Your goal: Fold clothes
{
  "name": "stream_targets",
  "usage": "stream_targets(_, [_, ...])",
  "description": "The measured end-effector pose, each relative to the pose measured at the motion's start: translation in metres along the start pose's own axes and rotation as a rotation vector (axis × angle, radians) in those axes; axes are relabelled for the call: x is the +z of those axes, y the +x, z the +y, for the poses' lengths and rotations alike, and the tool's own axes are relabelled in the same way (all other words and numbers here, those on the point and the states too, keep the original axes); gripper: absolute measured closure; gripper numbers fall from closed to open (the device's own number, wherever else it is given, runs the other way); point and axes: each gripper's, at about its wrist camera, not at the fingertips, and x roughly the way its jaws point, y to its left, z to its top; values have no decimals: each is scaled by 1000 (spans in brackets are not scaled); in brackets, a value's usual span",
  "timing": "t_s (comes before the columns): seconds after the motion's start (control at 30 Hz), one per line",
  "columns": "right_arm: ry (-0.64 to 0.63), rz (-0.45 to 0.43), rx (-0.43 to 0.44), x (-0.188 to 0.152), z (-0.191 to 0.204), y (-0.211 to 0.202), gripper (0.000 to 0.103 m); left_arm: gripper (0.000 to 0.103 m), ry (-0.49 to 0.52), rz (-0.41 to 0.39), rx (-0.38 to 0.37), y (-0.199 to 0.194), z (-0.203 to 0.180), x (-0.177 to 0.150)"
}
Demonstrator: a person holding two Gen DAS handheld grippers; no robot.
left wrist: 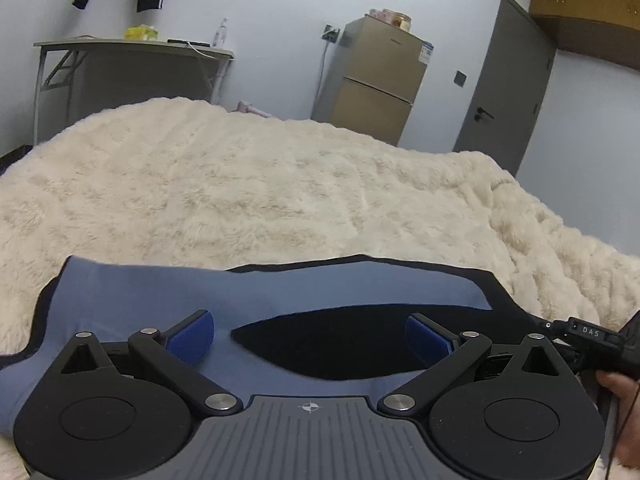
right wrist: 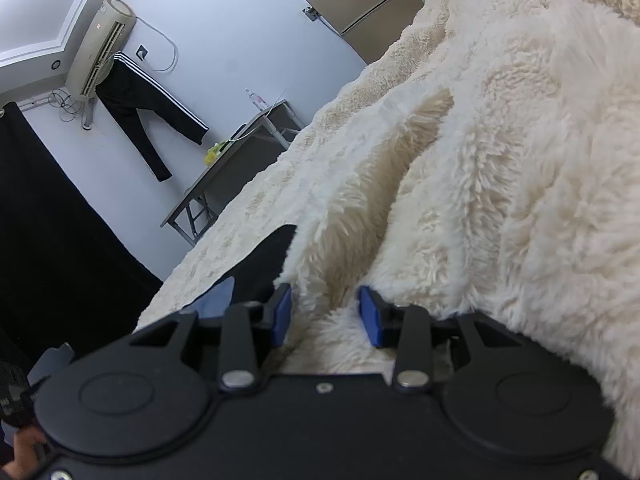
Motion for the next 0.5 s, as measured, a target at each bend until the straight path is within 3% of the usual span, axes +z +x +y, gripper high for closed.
stream_targets(0.5, [-9,7,-26,-1,4,4,66,2,43,5,-29,1,-2,-6])
